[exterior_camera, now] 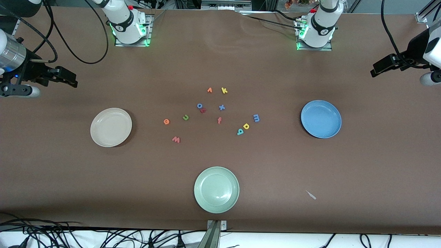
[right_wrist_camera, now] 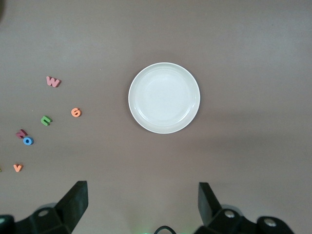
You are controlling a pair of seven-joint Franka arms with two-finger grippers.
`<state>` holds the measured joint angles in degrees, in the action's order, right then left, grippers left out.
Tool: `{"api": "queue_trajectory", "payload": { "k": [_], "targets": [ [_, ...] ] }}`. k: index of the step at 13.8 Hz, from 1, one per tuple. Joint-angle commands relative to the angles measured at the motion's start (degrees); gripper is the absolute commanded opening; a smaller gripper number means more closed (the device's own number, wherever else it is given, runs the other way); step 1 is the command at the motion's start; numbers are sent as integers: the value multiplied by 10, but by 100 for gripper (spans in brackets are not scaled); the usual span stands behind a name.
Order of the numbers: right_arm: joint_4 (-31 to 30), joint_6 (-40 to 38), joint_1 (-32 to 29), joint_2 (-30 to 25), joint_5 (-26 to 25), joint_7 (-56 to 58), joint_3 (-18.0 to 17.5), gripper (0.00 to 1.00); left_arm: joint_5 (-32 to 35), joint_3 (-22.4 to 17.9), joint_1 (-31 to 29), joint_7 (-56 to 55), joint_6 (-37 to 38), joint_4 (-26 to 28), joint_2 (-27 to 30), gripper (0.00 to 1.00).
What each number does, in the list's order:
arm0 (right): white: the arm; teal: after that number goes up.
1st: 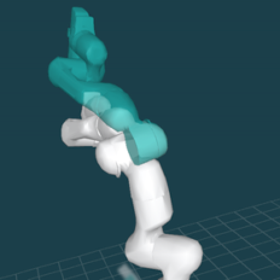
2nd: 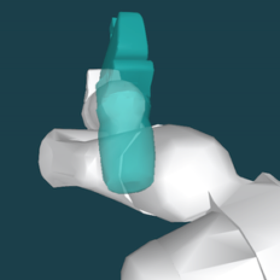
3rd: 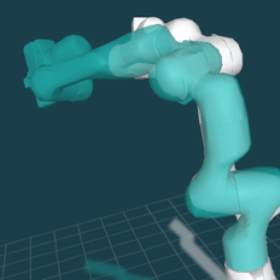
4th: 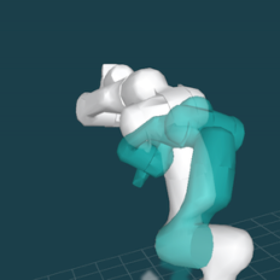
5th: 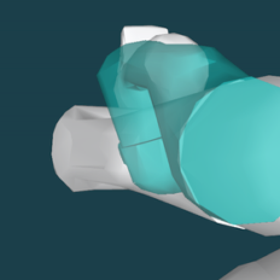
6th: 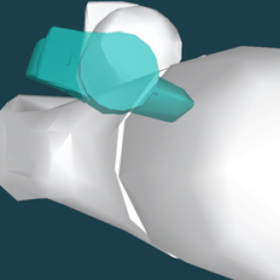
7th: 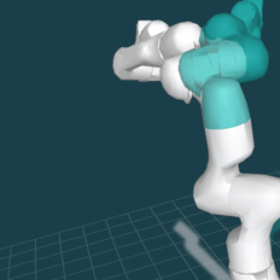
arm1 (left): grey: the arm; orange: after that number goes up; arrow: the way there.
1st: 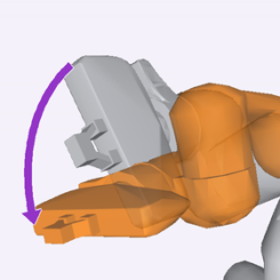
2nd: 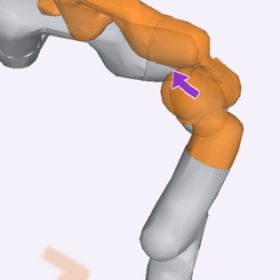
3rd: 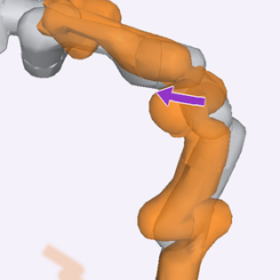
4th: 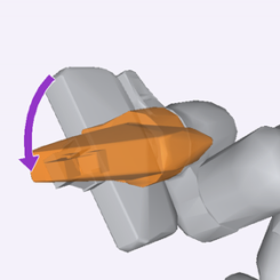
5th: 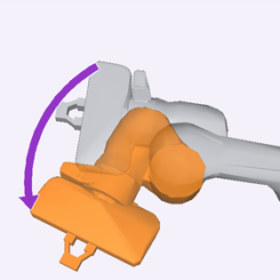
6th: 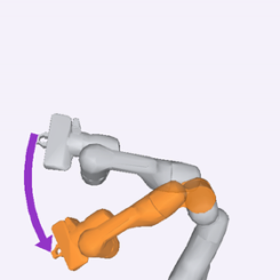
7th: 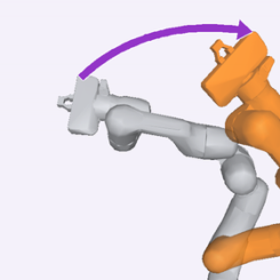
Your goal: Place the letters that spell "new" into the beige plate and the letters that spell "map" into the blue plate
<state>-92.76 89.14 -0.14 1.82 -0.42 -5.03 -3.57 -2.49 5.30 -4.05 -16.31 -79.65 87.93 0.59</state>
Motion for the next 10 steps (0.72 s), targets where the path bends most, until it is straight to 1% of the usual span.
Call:
{"api": "queue_trajectory", "payload": {
  "k": [1, 10],
  "targets": [
    [12, -4, 0, 6, 8, -3, -1, 100, -13, -1, 1, -4, 2, 3, 6, 100],
    [12, -1, 10, 17, 9, -3, -2, 100, -2, -1, -1, 0, 2, 3, 6, 100]
  ]
}}
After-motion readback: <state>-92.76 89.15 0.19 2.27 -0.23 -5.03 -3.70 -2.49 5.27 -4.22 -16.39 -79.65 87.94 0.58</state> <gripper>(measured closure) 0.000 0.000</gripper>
